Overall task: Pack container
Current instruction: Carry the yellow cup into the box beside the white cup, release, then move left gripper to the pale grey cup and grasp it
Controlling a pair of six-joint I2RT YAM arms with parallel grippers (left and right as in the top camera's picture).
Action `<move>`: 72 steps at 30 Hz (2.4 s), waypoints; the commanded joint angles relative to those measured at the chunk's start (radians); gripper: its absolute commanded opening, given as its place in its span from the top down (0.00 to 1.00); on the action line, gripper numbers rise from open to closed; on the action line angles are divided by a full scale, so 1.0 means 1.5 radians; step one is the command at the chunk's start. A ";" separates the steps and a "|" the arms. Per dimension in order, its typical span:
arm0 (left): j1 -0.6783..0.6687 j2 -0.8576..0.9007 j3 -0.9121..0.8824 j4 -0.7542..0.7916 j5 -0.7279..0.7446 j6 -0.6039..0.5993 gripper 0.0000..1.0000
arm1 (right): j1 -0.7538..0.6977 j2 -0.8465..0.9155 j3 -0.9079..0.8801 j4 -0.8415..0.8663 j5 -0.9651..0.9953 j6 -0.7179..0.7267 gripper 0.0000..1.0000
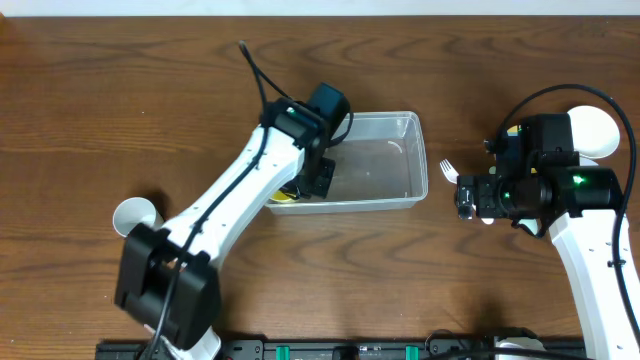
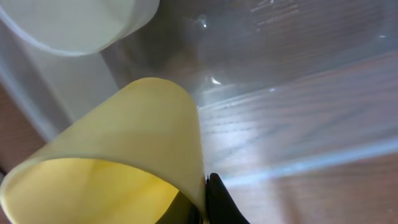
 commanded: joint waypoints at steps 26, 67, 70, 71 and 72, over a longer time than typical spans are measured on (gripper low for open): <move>0.001 0.094 0.033 0.013 -0.047 0.012 0.63 | 0.001 0.001 0.011 -0.005 0.007 -0.008 0.01; 0.585 -0.232 -0.293 0.134 -0.040 -0.081 0.30 | 0.001 0.002 0.011 -0.007 0.007 -0.008 0.01; 0.585 -0.187 -0.294 0.150 -0.040 -0.081 0.30 | 0.001 0.002 0.011 -0.010 0.007 -0.008 0.01; 0.585 -0.172 -0.295 0.156 -0.040 -0.081 0.30 | 0.001 0.002 0.011 -0.011 0.007 -0.008 0.01; 0.585 -0.160 -0.294 0.160 -0.040 -0.081 0.30 | 0.001 0.002 0.011 -0.013 0.007 -0.008 0.01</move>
